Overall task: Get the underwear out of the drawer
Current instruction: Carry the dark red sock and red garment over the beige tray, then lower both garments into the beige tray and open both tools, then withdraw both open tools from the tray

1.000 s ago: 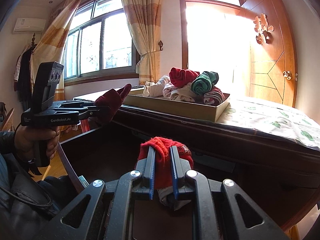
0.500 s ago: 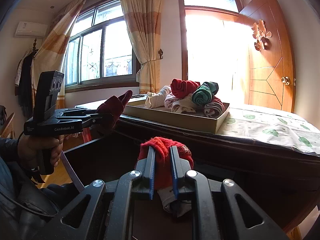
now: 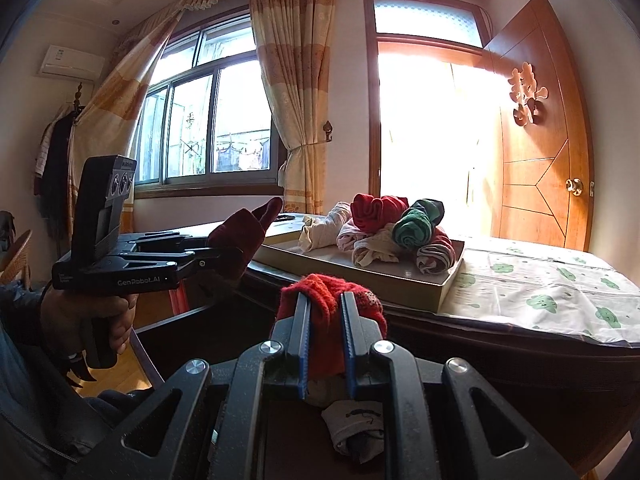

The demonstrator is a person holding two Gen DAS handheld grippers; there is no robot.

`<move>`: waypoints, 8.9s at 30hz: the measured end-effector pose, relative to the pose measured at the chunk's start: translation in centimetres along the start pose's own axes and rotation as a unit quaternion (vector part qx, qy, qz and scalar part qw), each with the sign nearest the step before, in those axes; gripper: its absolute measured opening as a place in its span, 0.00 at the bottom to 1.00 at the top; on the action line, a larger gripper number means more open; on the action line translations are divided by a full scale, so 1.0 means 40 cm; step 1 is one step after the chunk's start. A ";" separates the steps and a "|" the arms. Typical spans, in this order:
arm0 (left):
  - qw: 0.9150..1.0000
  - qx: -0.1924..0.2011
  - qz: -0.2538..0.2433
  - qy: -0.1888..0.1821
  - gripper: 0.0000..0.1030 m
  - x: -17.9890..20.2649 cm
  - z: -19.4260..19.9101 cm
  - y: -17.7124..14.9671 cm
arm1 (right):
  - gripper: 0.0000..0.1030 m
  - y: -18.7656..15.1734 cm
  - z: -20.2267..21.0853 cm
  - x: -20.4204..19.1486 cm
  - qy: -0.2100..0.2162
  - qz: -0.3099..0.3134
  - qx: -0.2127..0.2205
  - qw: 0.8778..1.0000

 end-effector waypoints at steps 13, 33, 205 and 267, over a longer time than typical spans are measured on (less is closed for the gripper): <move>1.000 -0.022 -0.008 -0.009 0.33 0.009 -0.035 0.044 | 0.15 0.028 0.004 -0.016 0.003 0.008 0.013 1.000; 0.999 -0.029 -0.020 -0.013 0.33 0.005 -0.090 0.096 | 0.15 0.078 -0.015 0.003 0.002 0.009 0.020 1.000; 0.983 -0.182 -0.035 -0.019 0.98 0.022 -0.467 0.146 | 0.75 0.147 -0.379 0.232 -0.103 -0.086 -0.090 0.987; 0.984 -0.175 0.000 -0.038 0.99 0.062 -0.260 -0.028 | 0.79 -0.018 -0.263 0.116 -0.078 -0.067 -0.140 0.985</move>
Point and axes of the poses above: each gripper's, at about its wrist camera, not at the fingertips, and z roughly against the way its jaws point, x to its right, y to its top, the point moved 2 cm from there along -z, roughly the way its jaws point, and after that the axes turned 9 degrees about -z, right-handed, at the moved point
